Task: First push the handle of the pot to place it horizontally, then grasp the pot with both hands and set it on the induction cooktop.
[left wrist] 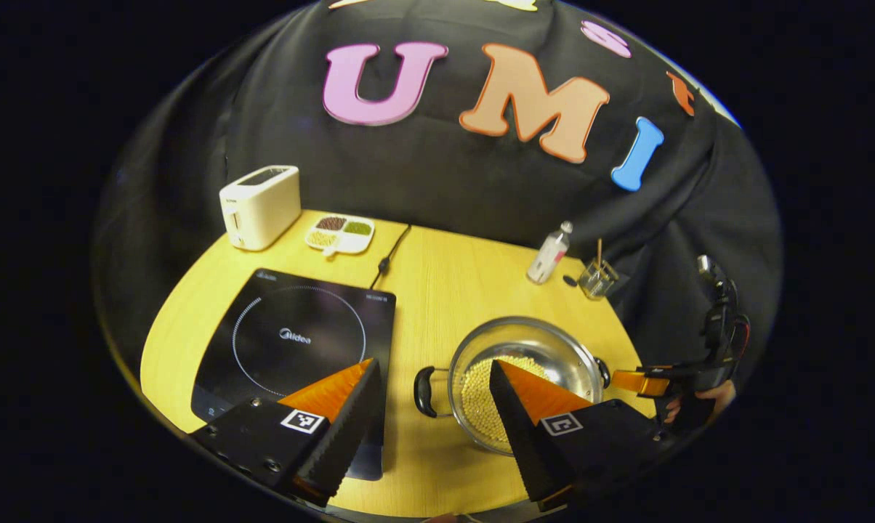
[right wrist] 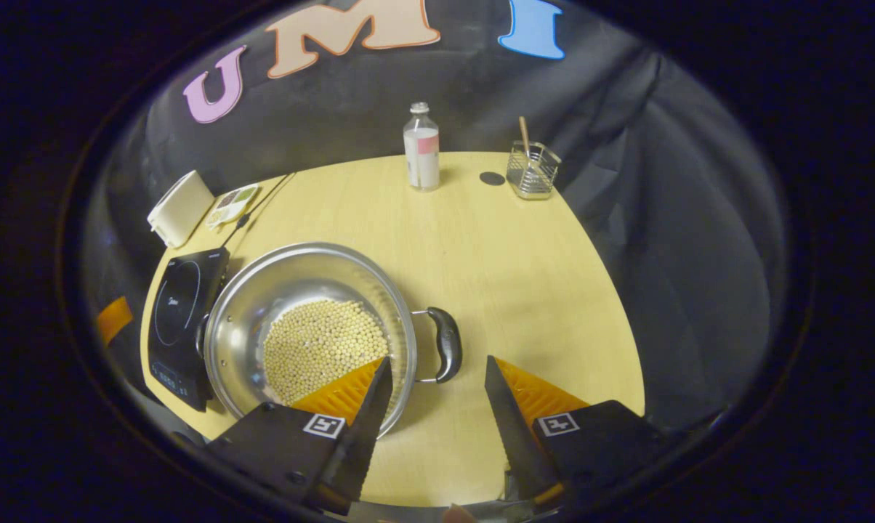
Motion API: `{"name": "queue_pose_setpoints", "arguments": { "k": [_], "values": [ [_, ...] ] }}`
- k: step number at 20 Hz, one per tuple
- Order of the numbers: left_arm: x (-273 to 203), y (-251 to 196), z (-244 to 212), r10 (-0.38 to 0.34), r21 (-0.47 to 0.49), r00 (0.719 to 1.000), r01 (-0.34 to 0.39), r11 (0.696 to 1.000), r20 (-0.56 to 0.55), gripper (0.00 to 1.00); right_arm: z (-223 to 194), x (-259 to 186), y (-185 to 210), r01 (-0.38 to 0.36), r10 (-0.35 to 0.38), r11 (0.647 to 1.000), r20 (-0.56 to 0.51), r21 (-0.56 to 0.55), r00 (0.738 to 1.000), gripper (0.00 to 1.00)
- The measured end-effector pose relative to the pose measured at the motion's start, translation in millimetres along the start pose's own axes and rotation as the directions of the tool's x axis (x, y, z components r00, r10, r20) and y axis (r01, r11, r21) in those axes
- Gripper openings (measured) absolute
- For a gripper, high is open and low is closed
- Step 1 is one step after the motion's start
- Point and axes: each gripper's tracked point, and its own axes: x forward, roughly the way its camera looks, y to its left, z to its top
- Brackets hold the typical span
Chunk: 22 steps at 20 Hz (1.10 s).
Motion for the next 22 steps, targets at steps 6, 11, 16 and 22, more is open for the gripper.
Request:
{"name": "queue_pose_setpoints", "arguments": {
  "k": [6, 11, 16, 22],
  "values": [
    [50.5, -1.9, -41.3, 0.025, 0.015, 0.988, -0.023, 1.0, -0.152, 0.92, 1.8, 40.0, -4.9, -0.029, 0.029, 1.0, -0.053, 0.002, 0.998, 0.79],
    [87.6, -0.5, -70.3, 0.071, 0.051, 0.966, -0.06, 0.997, -0.25, 0.93, -6.4, 68.2, 3.5, -0.085, 0.085, 0.996, -0.113, 0.004, 0.99, 0.84],
    [107.4, 7.4, -85.4, 0.121, 0.077, 0.946, -0.103, 0.992, -0.3, 0.86, -9.2, 84.4, 10.1, -0.138, 0.139, 0.99, -0.147, 0.02, 0.979, 0.81],
    [119.0, 14.1, -92.5, 0.147, 0.061, 0.937, -0.134, 0.989, -0.316, 0.7, -10.7, 84.8, 18.9, -0.182, 0.183, 0.983, -0.147, 0.026, 0.972, 0.58]
  ]
}}
